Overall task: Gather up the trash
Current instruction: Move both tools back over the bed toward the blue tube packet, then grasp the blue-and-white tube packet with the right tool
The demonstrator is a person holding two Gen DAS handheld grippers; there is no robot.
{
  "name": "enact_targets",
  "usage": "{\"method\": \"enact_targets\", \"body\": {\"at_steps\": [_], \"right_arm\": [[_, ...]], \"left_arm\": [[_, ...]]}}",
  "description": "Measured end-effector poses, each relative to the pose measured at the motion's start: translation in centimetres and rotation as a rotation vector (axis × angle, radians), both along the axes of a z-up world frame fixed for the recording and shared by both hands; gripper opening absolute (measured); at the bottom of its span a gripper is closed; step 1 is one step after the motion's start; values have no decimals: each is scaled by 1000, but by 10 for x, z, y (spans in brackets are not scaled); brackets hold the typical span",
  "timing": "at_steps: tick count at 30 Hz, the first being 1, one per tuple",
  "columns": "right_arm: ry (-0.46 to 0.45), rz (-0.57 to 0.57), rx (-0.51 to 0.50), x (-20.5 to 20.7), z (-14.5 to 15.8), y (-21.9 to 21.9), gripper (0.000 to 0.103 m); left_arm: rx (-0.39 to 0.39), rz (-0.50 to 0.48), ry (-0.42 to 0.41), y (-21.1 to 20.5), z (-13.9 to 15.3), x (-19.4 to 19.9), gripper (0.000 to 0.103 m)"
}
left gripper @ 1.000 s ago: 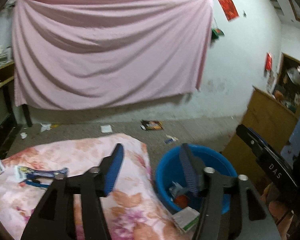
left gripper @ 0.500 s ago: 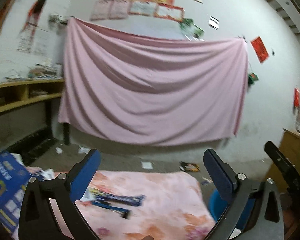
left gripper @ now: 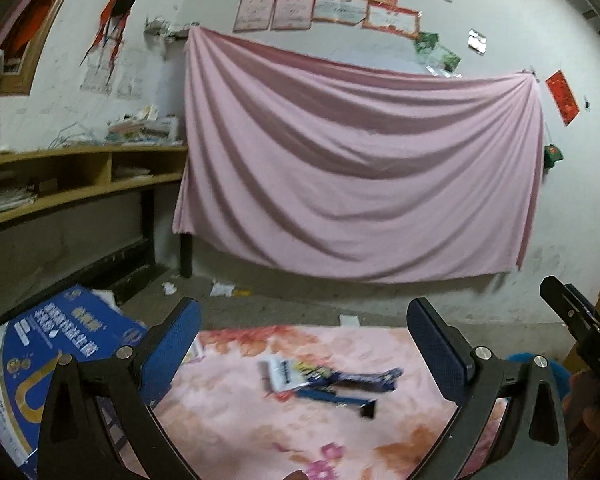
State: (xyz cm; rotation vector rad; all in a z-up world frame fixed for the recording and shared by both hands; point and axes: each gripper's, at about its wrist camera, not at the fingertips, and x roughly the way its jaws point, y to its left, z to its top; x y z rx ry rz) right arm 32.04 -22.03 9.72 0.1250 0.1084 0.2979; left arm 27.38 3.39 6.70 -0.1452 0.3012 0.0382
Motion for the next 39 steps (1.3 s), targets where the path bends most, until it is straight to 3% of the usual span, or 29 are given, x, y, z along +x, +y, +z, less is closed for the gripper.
{"method": "enact_targets", "body": {"at_steps": [17, 21, 26, 34, 36, 39], "right_arm": [[305, 147, -213, 62, -41, 57, 102], [385, 232, -321, 81, -58, 82, 82], [478, 346, -439, 94, -83, 110, 65], [521, 421, -552, 103, -98, 137, 61], [545, 430, -573, 108, -102, 141, 34], [578, 442, -606, 110, -111, 148, 19]], "left_arm": [[-51, -8, 329, 17, -64, 49, 100], [-93, 10, 427, 27, -79, 62, 100], [-120, 12, 495, 33, -90, 69, 100], [-109, -12, 516, 29, -90, 71, 100], [-112, -23, 522, 29, -92, 72, 100], [-120, -52, 529, 28, -93, 75, 100]]}}
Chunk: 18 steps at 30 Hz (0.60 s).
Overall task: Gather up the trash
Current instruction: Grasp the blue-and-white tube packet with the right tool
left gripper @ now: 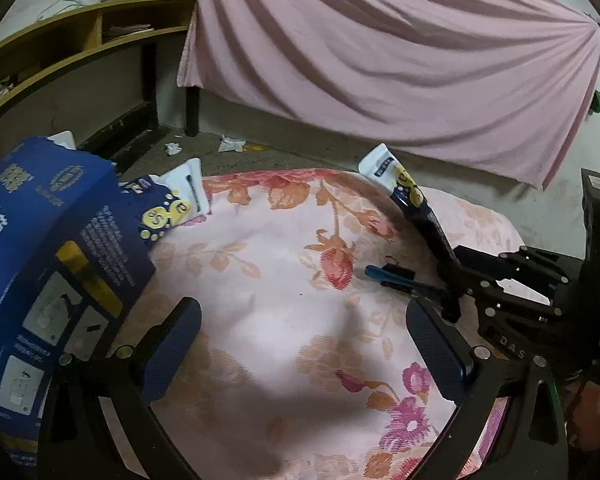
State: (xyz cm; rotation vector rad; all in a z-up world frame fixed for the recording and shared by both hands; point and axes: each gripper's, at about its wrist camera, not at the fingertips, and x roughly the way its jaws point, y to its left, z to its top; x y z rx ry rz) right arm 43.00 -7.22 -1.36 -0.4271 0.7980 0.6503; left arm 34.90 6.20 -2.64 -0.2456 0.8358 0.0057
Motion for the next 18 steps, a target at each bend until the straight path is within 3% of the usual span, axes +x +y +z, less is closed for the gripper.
{"method": "enact_targets", "body": {"at_steps": [4, 9, 18], "right_arm": [[9, -19, 10, 1, 0, -3, 15], [34, -95, 67, 6, 4, -22, 14], [61, -187, 140, 4, 11, -64, 14]], "left_arm": [[-19, -48, -4, -6, 0, 7, 98], [24, -131, -7, -21, -2, 19, 80], [44, -307, -12, -43, -13, 46, 78]]}}
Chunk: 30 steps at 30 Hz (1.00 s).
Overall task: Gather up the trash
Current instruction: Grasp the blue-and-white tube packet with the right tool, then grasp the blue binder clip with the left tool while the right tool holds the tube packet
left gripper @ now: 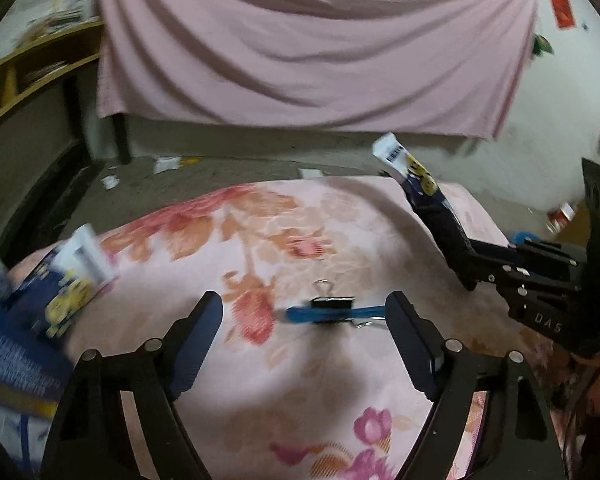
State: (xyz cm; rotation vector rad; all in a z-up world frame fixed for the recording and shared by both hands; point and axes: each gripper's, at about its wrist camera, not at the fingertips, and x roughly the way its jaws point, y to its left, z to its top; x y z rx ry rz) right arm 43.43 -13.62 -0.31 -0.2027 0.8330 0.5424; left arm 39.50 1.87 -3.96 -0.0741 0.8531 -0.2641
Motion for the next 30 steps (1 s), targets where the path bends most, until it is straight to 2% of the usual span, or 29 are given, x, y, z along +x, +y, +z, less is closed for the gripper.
{"method": "enact_targets", "body": {"at_steps": [3, 7, 8, 9, 16, 17, 21, 24, 30], "right_arm": [[17, -18, 30, 2, 0, -8, 14], [32, -31, 55, 3, 0, -15, 14], [33, -30, 56, 3, 0, -13, 14], [34, -30, 55, 3, 0, -13, 14], [42, -32, 56, 0, -1, -19, 14], [44, -34, 59, -1, -1, -20, 14], [44, -37, 57, -4, 0, -22, 14], [46, -41, 50, -6, -1, -24, 14], [48, -43, 53, -9, 0, -29, 14]], "left_arm": [[-17, -95, 45, -10, -10, 12, 78], [-31, -159, 66, -15, -18, 17, 78], [-34, -166, 69, -15, -18, 17, 74], [-36, -177, 74, -16, -19, 17, 64], [37, -265, 83, -32, -24, 8, 39], [47, -271, 85, -36, -24, 4, 33], [51, -291, 105, -41, -27, 0, 17], [51, -299, 119, -48, -27, -5, 8], [40, -293, 127, -56, -23, -11, 5]]}}
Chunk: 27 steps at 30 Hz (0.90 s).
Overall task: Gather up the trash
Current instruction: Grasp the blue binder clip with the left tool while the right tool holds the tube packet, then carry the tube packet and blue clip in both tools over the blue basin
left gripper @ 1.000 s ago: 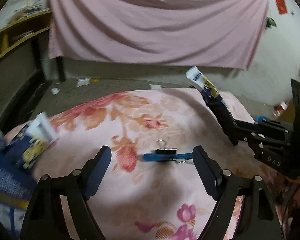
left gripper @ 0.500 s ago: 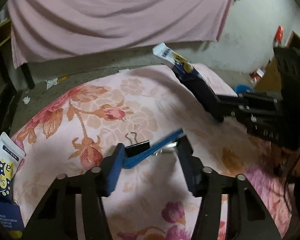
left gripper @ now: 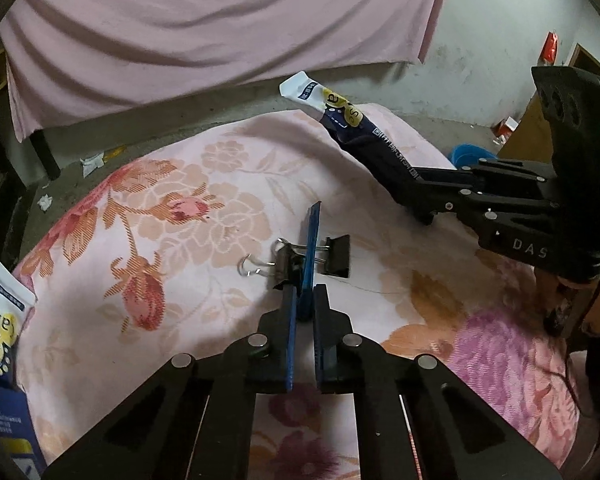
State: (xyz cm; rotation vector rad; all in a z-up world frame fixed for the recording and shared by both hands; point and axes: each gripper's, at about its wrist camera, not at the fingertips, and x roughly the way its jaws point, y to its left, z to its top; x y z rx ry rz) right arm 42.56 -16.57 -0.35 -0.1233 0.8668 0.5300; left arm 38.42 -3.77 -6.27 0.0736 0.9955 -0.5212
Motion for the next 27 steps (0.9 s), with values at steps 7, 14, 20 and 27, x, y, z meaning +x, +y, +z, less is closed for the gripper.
{"method": "enact_targets", "body": {"at_steps": [7, 14, 20, 27], "right_arm": [[-1, 2, 0, -6, 1, -2, 14], [-14, 13, 11, -19, 4, -7, 13], [-70, -12, 59, -35, 15, -20, 13], [-204, -78, 139, -59, 39, -45, 13]], "left_arm": [[-25, 46, -4, -3, 5, -9, 5], [-51, 104, -23, 0, 11, -26, 5], [-92, 163, -86, 5, 20, -40, 5], [-178, 217, -192, 0, 53, -49, 5]]}}
